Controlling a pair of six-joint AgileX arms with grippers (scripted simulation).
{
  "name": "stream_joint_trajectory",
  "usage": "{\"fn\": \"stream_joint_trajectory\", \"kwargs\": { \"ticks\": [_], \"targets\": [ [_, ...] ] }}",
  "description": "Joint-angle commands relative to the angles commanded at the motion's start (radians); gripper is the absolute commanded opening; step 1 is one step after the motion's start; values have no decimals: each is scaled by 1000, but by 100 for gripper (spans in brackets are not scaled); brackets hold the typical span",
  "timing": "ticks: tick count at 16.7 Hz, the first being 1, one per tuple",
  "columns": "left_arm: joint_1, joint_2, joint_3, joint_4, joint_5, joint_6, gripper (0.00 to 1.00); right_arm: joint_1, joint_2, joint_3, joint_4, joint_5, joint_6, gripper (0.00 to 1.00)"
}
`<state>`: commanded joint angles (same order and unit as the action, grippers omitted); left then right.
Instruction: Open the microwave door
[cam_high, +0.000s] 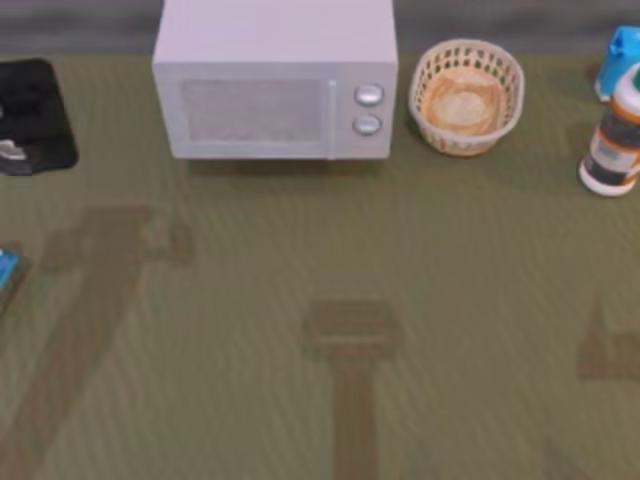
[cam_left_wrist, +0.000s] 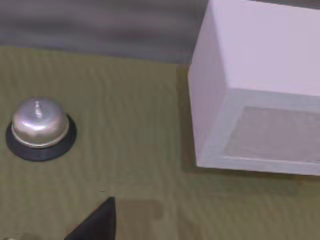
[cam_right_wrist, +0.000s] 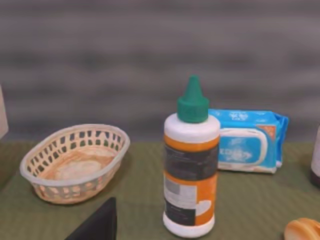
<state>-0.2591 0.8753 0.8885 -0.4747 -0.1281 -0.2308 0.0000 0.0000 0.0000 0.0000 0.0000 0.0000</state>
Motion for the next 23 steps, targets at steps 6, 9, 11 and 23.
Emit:
{"fn": "stream_joint_trajectory", "kwargs": {
  "ticks": [6, 9, 11, 23],
  "targets": [
    [-178, 674, 681, -342, -87, -158, 100, 0, 0, 0, 0, 0, 0, 100],
    [-257, 965, 981, -491, -124, -230, 100, 0, 0, 0, 0, 0, 0, 100],
    [-303, 1127, 1149, -573, -144, -272, 100, 0, 0, 0, 0, 0, 0, 100],
    [-389, 1416, 1461, -721, -183, -358, 100, 0, 0, 0, 0, 0, 0, 100]
  ]
}}
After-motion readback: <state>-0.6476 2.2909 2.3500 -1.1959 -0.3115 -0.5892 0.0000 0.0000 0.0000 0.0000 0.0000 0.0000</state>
